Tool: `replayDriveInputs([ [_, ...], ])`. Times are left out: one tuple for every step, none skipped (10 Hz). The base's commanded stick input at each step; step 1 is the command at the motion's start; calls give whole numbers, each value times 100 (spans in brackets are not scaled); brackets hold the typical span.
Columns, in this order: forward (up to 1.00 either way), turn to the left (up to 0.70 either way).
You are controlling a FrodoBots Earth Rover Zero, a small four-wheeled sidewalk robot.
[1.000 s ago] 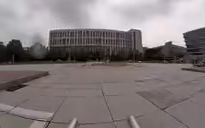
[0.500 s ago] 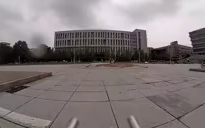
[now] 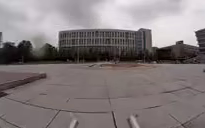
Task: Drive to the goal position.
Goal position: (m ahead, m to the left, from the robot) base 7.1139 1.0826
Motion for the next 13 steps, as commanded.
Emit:
replayDriveInputs([
  [85,0],
  [85,0],
  [85,0],
  [85,0],
  [85,0],
  [85,12],
  [85,33],
  [85,26],
  [85,3],
  [85,0],
  [85,0],
  [85,0],
  [85,0],
])
